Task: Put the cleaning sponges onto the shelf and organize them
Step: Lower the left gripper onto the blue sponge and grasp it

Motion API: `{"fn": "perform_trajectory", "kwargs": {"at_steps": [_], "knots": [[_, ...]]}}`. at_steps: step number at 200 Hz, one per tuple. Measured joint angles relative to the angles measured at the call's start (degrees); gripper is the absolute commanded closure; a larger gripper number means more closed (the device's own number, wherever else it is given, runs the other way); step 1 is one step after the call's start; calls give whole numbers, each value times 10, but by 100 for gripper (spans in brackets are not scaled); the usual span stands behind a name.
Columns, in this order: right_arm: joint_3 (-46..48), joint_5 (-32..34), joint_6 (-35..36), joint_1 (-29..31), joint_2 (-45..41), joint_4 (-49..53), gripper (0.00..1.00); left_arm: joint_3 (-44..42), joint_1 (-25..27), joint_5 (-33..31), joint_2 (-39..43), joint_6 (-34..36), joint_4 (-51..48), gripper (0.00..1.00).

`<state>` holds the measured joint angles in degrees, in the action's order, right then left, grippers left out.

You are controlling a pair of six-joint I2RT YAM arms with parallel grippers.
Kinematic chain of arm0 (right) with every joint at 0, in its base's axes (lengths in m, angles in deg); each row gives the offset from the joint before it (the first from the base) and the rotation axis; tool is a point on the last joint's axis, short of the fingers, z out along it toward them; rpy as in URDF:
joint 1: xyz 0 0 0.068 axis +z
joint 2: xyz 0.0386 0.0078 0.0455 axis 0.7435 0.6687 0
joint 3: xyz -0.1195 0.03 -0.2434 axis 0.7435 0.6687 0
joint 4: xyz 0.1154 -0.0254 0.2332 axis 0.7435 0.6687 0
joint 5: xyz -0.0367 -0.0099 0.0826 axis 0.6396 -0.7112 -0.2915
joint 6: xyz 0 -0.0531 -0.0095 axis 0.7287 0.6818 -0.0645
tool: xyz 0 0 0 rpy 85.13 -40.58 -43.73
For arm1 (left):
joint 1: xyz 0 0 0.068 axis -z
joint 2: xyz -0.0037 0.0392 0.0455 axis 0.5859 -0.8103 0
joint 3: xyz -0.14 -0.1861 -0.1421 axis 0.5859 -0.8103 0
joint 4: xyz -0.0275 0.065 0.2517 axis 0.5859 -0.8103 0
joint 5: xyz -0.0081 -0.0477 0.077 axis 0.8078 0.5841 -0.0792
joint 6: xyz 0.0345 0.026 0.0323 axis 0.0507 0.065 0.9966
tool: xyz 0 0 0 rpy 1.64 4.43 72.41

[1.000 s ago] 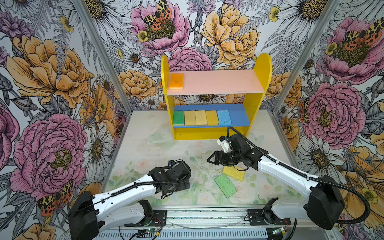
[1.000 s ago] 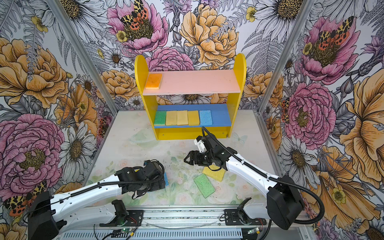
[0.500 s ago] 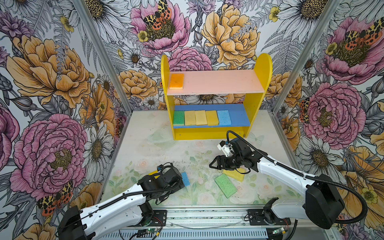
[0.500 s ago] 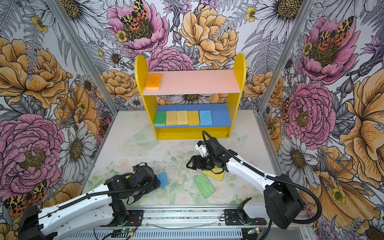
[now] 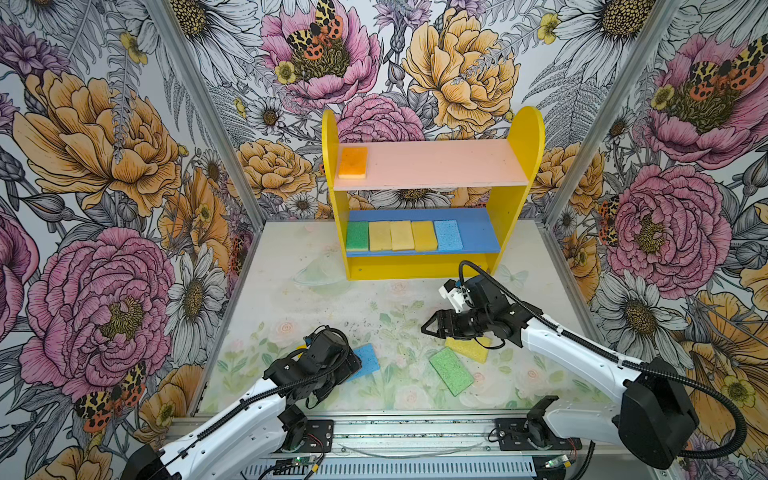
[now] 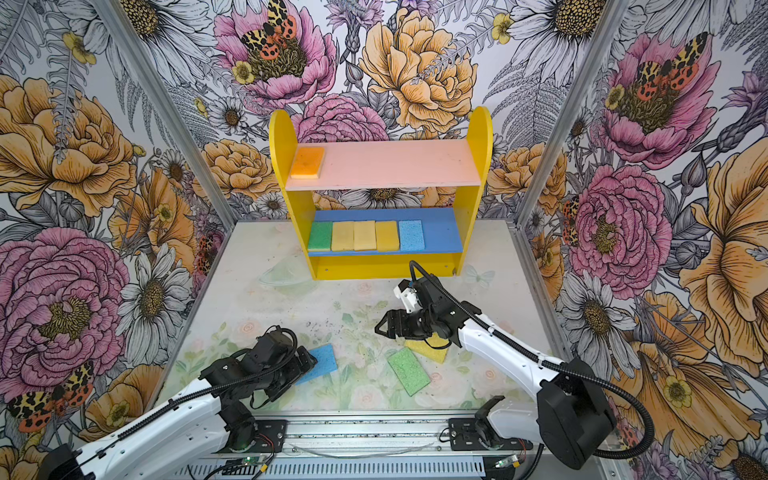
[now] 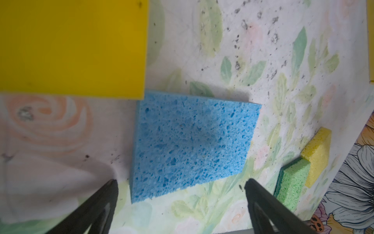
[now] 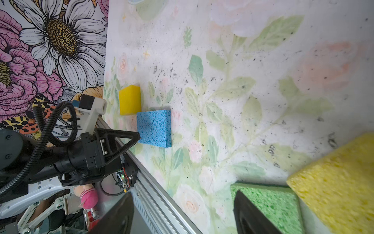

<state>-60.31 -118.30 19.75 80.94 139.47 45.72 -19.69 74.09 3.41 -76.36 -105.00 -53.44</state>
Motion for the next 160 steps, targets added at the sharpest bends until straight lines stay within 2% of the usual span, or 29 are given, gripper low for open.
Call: {"fn": "perform_trajectory", "kwargs": {"at_steps": [45, 87, 112, 128, 160], "knots": [[-24, 6, -24, 0, 1, 0, 22, 12, 3, 38, -89, 20, 111, 1], [-36, 26, -58, 0, 0, -1, 22, 82, 90, 57, -224, 30, 197, 1], [-36, 46, -79, 0, -2, -1, 21, 114, 113, 81, -243, 47, 227, 1], [-36, 57, -92, 0, -4, -2, 22, 112, 81, 100, -220, 66, 225, 1], [-36, 80, -110, 0, -6, -2, 22, 122, -49, 150, -168, 139, 183, 1]]}}
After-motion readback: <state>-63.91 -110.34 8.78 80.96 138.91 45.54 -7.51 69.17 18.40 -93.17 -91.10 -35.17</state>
